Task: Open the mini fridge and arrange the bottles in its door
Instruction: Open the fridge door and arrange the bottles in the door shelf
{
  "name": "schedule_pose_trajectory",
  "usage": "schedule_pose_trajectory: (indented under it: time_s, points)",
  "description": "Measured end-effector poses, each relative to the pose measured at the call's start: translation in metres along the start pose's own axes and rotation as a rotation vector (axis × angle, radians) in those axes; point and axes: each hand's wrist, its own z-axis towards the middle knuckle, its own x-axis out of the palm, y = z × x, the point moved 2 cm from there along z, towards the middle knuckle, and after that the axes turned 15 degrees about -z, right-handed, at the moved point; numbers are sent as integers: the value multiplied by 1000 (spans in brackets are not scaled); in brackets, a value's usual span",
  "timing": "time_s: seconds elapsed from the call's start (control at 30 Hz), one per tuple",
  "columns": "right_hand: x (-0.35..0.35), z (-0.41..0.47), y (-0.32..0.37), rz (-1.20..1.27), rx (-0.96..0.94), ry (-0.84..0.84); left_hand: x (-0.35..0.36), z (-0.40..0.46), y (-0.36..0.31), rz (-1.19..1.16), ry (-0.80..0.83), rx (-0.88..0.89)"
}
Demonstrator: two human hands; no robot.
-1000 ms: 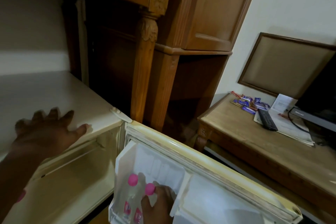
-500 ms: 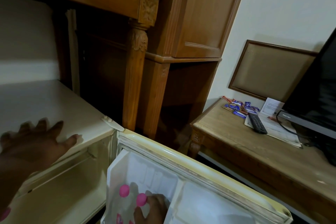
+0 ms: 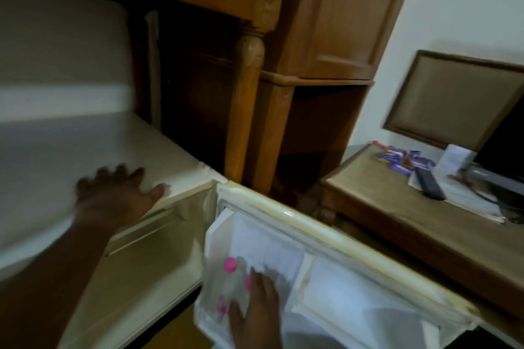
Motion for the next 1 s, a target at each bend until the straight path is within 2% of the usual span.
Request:
schedule_pose_trajectory:
  time_s: [0.1, 0.2, 0.27, 0.5, 0.6, 0.67, 0.83, 0.93, 1.0]
  points:
    - [-8, -7, 34, 98, -41, 110, -26, -17, 11, -63, 101, -12]
    - [-1, -3, 49, 198, -55, 6, -43, -29, 47, -51, 118, -108]
    - [9, -10, 64, 255, -75, 18, -53, -39, 61, 4, 101, -147]
    - [62, -20, 132, 452, -247, 306, -55, -44, 55, 75, 96, -180]
    - [83, -11, 169, 683, -51, 465, -52, -39, 59, 83, 89, -167]
    - [96, -8, 194, 806, 80, 493, -51, -37, 60, 84, 88, -161]
    - [130, -3, 247, 787, -9, 449, -45, -30, 66, 93, 84, -186]
    - [146, 8, 263, 867, 74, 547, -44, -29, 67, 112, 82, -229]
    - [147, 7, 267, 822, 82, 492, -43, -28, 66, 110, 88, -245]
